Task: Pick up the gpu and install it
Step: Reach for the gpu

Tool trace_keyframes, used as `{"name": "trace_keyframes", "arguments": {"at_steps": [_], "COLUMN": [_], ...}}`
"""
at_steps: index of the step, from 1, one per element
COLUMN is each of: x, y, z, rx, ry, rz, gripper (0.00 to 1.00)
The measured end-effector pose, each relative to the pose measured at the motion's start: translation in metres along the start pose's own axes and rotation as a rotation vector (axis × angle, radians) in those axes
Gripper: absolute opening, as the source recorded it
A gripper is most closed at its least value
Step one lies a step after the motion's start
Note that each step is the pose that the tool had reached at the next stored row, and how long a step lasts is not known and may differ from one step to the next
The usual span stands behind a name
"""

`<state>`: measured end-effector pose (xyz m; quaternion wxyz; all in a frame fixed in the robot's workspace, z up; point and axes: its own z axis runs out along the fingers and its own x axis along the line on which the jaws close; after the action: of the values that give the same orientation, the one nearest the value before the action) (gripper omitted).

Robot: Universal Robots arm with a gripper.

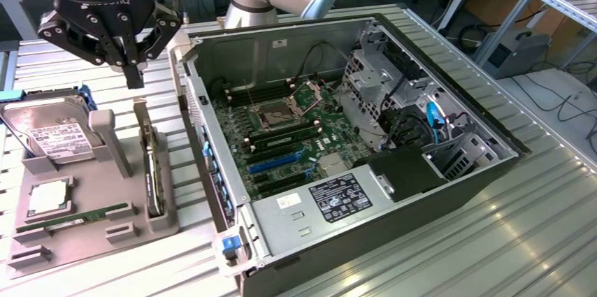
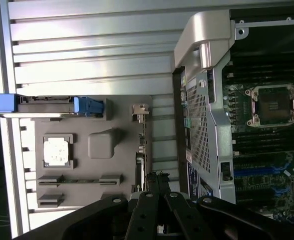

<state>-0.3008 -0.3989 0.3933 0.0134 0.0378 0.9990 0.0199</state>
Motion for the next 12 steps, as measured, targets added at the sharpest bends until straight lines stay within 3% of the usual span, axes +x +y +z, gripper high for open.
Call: {"name": "trace_keyframes", "arguments": {"at_steps": [12], "x": [0.0041], "y": [-0.0050], "z": [-0.0003], "rx": [-0.0001], "ry": [0.0000], "rz": [0.000], "gripper": [0.11]}}
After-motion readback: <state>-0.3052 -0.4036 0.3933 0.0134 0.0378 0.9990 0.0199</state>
